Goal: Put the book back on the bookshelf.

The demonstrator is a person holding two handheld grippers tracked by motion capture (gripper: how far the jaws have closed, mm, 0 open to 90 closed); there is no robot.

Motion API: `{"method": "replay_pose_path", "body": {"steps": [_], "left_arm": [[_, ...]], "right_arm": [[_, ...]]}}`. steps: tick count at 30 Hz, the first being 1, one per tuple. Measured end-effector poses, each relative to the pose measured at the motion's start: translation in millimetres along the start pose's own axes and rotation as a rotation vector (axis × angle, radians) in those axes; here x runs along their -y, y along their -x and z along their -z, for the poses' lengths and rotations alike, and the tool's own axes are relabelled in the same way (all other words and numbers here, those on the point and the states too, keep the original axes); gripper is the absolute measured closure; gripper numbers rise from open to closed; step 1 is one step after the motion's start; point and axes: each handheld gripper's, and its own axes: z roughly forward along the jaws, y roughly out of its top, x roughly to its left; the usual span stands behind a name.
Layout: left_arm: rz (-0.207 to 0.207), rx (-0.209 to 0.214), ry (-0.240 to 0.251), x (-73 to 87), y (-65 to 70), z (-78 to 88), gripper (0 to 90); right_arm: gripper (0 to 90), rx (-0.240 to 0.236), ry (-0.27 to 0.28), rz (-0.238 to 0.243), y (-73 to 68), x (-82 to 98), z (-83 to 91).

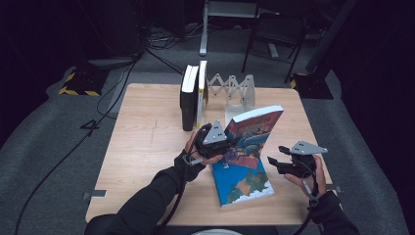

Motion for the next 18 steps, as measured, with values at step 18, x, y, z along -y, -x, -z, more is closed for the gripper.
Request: {"method": "replay_pose_path", "body": {"steps": [18], "left_arm": [[0.022,-0.193,0.002,-25.1,-40.1,5.1,74.1]], "right_arm": [[36.6,-0.023,-0.007,-0.002,3.4,0.8,-6.3]]}}
